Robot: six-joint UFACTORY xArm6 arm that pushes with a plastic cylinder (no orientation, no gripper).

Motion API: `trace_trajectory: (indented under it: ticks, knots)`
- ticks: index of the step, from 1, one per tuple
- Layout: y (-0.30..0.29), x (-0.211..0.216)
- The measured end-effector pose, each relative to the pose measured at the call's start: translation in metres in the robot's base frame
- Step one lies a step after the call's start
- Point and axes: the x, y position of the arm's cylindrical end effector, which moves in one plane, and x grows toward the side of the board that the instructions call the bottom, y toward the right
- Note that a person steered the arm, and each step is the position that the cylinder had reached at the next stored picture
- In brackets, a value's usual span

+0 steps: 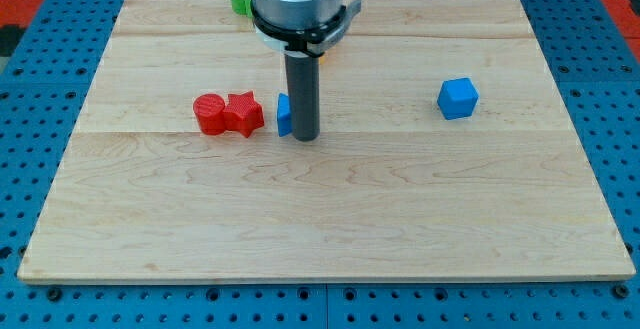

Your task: Slide the blue cube to the center

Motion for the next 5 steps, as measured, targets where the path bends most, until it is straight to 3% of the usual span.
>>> trace_trajectory:
  ticks: [3, 5]
  knots:
    - [0.193, -0.004]
    - [0.212, -0.052]
